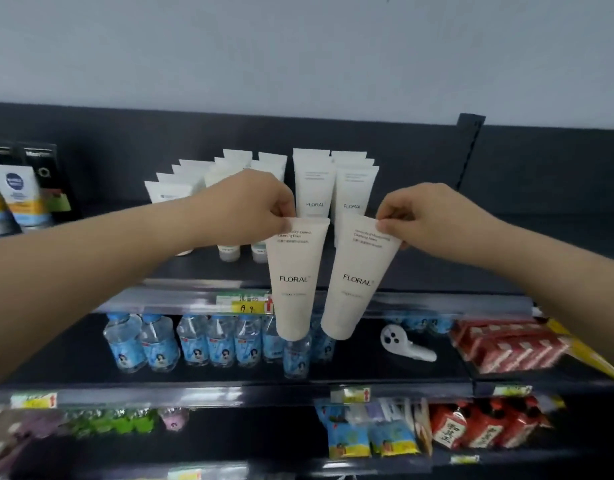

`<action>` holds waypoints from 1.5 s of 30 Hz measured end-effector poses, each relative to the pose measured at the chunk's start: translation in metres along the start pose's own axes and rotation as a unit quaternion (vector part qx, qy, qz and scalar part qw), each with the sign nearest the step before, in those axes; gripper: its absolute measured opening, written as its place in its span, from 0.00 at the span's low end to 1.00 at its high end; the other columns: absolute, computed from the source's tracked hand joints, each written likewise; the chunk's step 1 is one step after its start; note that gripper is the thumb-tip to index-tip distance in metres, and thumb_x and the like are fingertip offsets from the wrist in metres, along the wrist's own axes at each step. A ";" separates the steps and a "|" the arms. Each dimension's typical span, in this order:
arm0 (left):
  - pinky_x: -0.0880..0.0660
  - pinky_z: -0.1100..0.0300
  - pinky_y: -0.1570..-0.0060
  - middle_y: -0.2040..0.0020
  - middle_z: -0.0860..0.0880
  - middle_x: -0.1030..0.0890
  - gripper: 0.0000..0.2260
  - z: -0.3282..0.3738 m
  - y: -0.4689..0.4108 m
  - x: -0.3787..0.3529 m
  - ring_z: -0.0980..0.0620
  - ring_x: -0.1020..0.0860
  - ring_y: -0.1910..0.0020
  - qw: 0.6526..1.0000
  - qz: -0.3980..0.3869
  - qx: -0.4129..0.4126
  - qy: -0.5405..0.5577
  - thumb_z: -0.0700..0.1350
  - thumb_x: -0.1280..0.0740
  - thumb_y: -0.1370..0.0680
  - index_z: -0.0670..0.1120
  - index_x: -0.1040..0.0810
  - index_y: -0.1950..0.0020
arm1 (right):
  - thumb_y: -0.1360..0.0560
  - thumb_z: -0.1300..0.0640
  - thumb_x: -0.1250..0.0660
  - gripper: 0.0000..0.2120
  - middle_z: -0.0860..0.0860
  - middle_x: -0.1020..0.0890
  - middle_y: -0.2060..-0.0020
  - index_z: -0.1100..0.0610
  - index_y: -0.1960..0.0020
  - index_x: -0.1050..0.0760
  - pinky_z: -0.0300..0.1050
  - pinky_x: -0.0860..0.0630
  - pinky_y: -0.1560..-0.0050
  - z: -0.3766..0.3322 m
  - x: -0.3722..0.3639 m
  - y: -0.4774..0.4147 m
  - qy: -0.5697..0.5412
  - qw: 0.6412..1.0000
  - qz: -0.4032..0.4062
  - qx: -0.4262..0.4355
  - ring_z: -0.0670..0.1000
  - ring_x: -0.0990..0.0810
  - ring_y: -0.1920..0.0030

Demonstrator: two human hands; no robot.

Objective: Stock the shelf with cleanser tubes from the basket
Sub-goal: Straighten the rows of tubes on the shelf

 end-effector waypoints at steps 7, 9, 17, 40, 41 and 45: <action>0.27 0.63 0.57 0.58 0.56 0.20 0.03 -0.004 -0.062 0.010 0.55 0.21 0.55 1.000 0.002 -0.018 0.019 0.46 0.33 0.24 0.49 0.20 0.54 | 0.23 0.56 0.35 0.05 0.47 0.17 0.59 0.54 0.56 0.21 0.44 0.20 0.53 0.031 0.025 -0.044 -0.030 0.999 0.004 -0.034 0.47 0.16 0.63; 0.28 0.63 0.56 0.55 0.54 0.19 0.05 -0.006 -0.078 0.011 0.56 0.22 0.55 1.000 0.002 -0.024 0.015 0.46 0.33 0.24 0.48 0.19 0.50 | 0.24 0.56 0.35 0.05 0.45 0.17 0.60 0.53 0.56 0.21 0.45 0.20 0.53 0.037 0.026 -0.058 -0.026 0.999 0.003 -0.034 0.47 0.16 0.63; 0.35 0.70 0.71 0.56 0.55 0.21 0.03 -0.019 -0.125 0.003 0.61 0.26 0.66 0.999 -0.012 -0.036 0.007 0.45 0.34 0.23 0.48 0.20 0.52 | 0.24 0.56 0.35 0.05 0.46 0.18 0.60 0.53 0.56 0.22 0.46 0.20 0.54 0.048 0.014 -0.099 -0.004 1.000 -0.006 -0.026 0.48 0.16 0.62; 0.24 0.64 0.53 0.57 0.58 0.20 0.04 -0.051 -0.158 -0.016 0.61 0.22 0.56 0.996 -0.044 -0.066 0.030 0.48 0.32 0.25 0.52 0.20 0.51 | 0.24 0.55 0.35 0.03 0.38 0.22 0.62 0.48 0.54 0.23 0.33 0.25 0.56 0.056 -0.007 -0.130 -0.006 0.999 -0.023 -0.049 0.36 0.23 0.62; 0.23 0.61 0.52 0.57 0.58 0.20 0.04 -0.052 -0.158 -0.016 0.61 0.22 0.55 0.996 -0.046 -0.069 0.031 0.49 0.32 0.25 0.53 0.20 0.51 | 0.24 0.56 0.34 0.03 0.39 0.21 0.61 0.48 0.55 0.23 0.35 0.24 0.55 0.057 -0.007 -0.130 -0.017 0.998 -0.025 -0.052 0.38 0.21 0.62; 0.23 0.59 0.49 0.57 0.58 0.19 0.03 -0.053 -0.158 -0.015 0.62 0.22 0.55 0.995 -0.050 -0.085 0.035 0.49 0.32 0.25 0.53 0.20 0.52 | 0.25 0.56 0.32 0.03 0.41 0.19 0.61 0.49 0.55 0.21 0.37 0.22 0.57 0.057 -0.006 -0.133 -0.037 0.997 -0.029 -0.062 0.45 0.17 0.59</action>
Point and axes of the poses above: each hand's wrist, its own y-axis away from the middle knuckle, its own x-axis out of the back of the hand, z = x × y, the point moved 4 cm from there along -y, towards the middle knuckle
